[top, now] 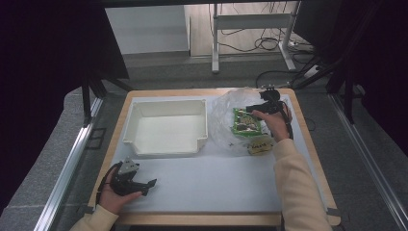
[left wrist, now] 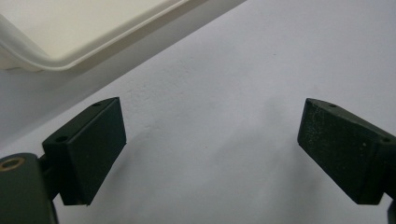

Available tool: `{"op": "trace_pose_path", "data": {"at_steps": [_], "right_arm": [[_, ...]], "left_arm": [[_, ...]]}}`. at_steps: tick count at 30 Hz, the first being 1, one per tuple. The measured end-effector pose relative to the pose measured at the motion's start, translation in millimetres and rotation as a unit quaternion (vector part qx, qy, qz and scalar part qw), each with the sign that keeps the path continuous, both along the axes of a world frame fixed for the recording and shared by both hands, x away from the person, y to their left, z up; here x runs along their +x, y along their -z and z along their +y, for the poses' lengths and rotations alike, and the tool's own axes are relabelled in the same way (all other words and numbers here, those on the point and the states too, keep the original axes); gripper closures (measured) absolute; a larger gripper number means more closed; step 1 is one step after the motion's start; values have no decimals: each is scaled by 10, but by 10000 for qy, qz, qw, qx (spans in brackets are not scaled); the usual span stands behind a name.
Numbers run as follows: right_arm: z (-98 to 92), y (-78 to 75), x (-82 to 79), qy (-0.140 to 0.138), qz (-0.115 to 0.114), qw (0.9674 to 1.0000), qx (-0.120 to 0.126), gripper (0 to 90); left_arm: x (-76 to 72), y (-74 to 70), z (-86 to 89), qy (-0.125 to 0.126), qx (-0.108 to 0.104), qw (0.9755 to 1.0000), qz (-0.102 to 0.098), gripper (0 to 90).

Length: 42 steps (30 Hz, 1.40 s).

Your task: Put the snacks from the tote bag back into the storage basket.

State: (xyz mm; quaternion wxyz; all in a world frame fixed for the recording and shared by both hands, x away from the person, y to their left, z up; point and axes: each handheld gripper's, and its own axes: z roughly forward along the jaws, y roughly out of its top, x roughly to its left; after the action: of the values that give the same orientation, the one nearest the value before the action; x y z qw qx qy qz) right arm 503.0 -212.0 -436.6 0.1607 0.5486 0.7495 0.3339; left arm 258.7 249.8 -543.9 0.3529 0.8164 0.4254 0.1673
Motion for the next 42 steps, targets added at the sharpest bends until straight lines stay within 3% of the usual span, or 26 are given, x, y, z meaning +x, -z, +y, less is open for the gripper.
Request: {"op": "trace_pose_path", "data": {"at_steps": [14, 23, 31, 42], "right_arm": [[-115, 65, 57, 195, 129, 9996, -144, 293], [-155, 124, 136, 320, 377, 9987, -141, 312], [-140, 160, 198, 343, 467, 9979, -278, 321], [-114, 298, 296, 402, 789, 9948, -509, 367]], "left_arm": [[-3, -1, 0, -2, -5, 10000, -6, 80], [-2, -1, 2, -5, -12, 10000, -5, 80], [-4, -3, 4, 4, -9, 10000, -8, 80], [-4, -2, 4, 14, -8, 10000, -1, 80]]}}
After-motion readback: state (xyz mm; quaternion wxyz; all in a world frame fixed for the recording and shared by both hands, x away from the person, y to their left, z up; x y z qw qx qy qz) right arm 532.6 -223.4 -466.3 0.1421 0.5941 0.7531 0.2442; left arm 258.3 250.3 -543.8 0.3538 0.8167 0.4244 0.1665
